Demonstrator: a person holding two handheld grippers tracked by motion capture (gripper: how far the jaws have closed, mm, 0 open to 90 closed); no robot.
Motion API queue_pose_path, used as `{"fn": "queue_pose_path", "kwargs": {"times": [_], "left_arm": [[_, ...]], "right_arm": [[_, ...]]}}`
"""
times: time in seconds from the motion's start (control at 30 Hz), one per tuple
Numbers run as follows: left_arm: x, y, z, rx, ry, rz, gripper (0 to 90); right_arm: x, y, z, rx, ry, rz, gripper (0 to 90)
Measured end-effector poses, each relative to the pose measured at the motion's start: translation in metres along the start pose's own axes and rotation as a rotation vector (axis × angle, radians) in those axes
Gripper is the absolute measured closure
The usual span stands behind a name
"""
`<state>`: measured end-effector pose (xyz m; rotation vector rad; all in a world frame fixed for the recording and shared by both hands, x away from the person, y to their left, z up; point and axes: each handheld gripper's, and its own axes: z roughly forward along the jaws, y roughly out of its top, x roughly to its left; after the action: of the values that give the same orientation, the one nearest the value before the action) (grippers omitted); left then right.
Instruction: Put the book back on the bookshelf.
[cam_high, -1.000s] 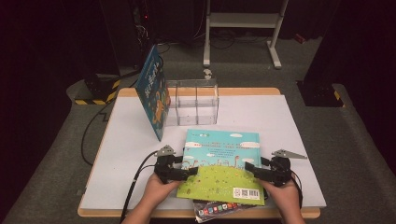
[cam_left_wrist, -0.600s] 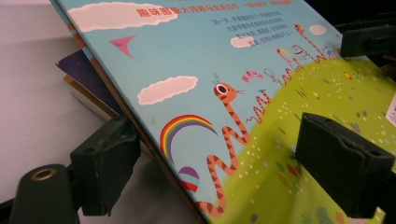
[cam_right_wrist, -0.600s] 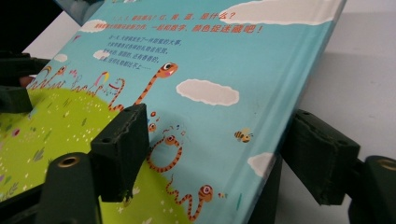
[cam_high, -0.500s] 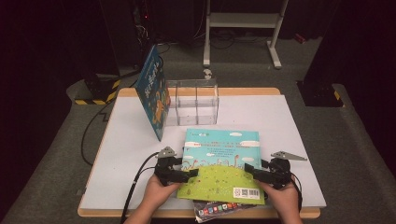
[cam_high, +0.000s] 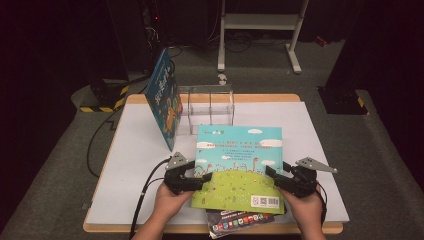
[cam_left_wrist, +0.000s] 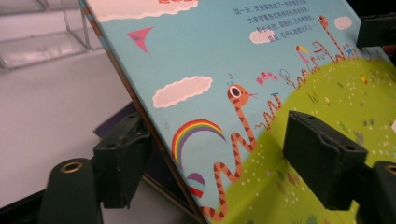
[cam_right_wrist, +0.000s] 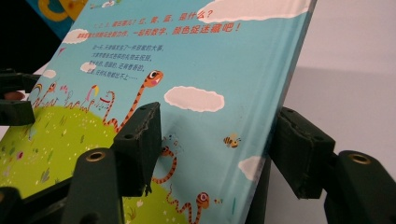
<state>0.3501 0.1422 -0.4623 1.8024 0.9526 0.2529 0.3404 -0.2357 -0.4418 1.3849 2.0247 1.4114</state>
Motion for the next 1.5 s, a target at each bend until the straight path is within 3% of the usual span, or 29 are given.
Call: {"fn": "queue_pose_path", "kwargs": {"times": [0.13, 0.27, 0.6, 0.8, 1.13, 1.33, 1.4, 1.5], "left_arm": [[-0.002, 0.007, -0.005, -0.055, 0.002, -0.002, 29.0], [-0.005, 0.014, -0.011, -0.099, 0.020, 0.022, 32.4], [-0.011, 0.032, -0.027, -0.213, 0.108, 0.094, 39.9], [-0.016, 0.040, -0.033, -0.280, 0.149, 0.147, 43.4], [-0.009, 0.059, -0.015, -0.320, 0.164, 0.194, 43.0], [-0.009, 0.045, -0.009, -0.304, 0.159, 0.203, 42.8], [-0.013, 0.040, -0.013, -0.321, 0.155, 0.231, 42.5], [-0.017, 0.035, -0.016, -0.326, 0.158, 0.248, 40.0]], "right_arm": [[0.006, 0.005, -0.004, -0.036, -0.010, -0.026, 38.4], [0.010, 0.012, -0.008, -0.081, -0.011, -0.040, 41.5], [0.025, 0.034, -0.023, -0.186, -0.021, -0.111, 52.6], [0.033, 0.039, -0.030, -0.253, -0.038, -0.153, 53.5], [0.025, 0.054, -0.024, -0.322, -0.077, -0.169, 52.4], [0.019, 0.042, -0.021, -0.291, -0.087, -0.172, 51.6], [0.022, 0.032, -0.025, -0.326, -0.082, -0.195, 51.1], [0.026, 0.026, -0.032, -0.334, -0.067, -0.209, 50.8]]}}
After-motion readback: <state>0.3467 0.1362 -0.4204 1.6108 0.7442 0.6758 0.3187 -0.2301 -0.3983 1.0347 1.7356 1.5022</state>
